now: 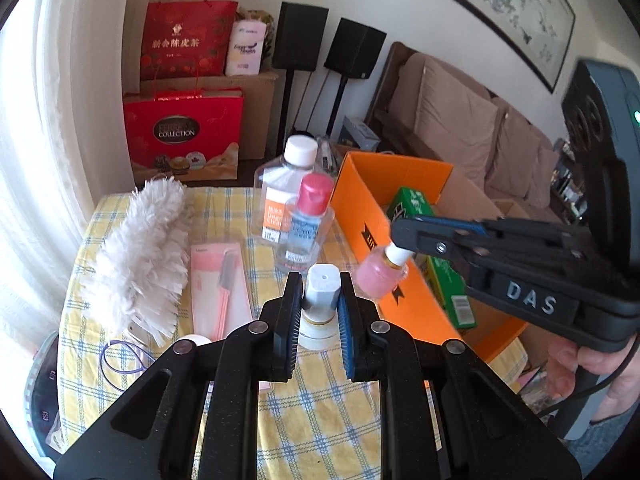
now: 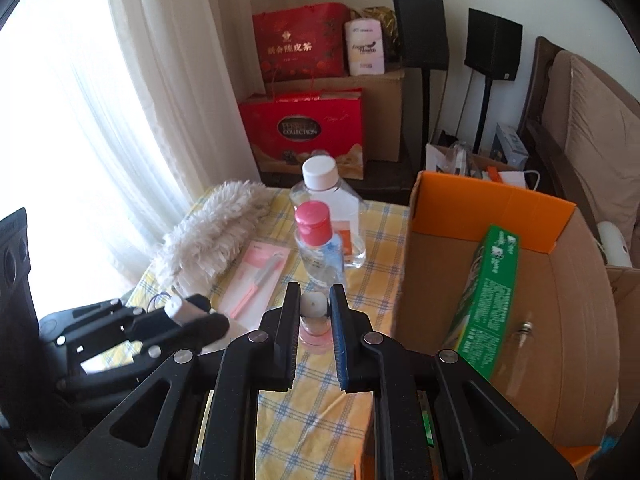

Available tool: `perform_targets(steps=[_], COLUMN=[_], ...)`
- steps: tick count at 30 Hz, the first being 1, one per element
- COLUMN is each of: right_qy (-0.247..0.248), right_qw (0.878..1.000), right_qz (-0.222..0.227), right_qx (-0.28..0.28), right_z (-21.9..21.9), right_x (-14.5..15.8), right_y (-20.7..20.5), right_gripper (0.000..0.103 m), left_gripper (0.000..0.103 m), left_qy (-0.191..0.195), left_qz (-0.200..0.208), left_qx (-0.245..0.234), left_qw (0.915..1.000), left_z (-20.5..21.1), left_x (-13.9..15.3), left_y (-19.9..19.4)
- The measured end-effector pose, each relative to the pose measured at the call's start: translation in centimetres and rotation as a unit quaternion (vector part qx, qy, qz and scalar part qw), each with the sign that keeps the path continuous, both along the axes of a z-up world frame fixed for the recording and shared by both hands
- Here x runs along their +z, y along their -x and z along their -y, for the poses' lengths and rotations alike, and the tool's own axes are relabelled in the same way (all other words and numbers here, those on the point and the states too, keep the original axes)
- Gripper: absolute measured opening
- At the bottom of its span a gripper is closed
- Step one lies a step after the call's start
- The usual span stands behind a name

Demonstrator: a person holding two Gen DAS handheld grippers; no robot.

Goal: Organize objects
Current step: 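Carry both nail polish bottles over the cardboard box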

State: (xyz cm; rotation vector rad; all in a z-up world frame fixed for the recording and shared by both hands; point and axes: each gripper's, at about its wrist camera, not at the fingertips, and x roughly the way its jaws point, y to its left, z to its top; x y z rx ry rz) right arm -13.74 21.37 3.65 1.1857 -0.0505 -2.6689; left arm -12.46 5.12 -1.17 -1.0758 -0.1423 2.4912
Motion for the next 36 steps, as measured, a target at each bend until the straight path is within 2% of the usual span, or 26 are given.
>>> perform_targets(steps=[8, 16, 23, 36], right_qy=[0.0, -0.003, -0.017, -0.019], right_qw=[1.0, 0.998, 0.995, 0.986], right_qz=[-0.025, -0.034, -0.027, 0.001], right_qx=[-0.014, -0.048, -0.1, -0.164], right_z=[-2.0, -5.6, -10.6, -17.4], right_x=[2.3, 3.3, 2.8, -0.1], right_y=[-2.2, -4.2, -6.4, -8.1], right_gripper=[0.014, 0.014, 0.014, 0.014], left_gripper=[0.016, 0.016, 0.016, 0.016], left_qy=[-0.004, -0.009, -0.023, -0.008], left_qz=[-0.017, -0.021, -0.004, 0.021], left_qx=[-0.006, -0.039, -0.084, -0.135], left_qw=[0.9998, 0.999, 0.9962, 0.9906], left_z=[-1.7, -6.0, -10.9, -18.3], left_x=[2.7, 4.0, 3.3, 0.7], left_y=[0.0, -0.1, -0.8, -2.0])
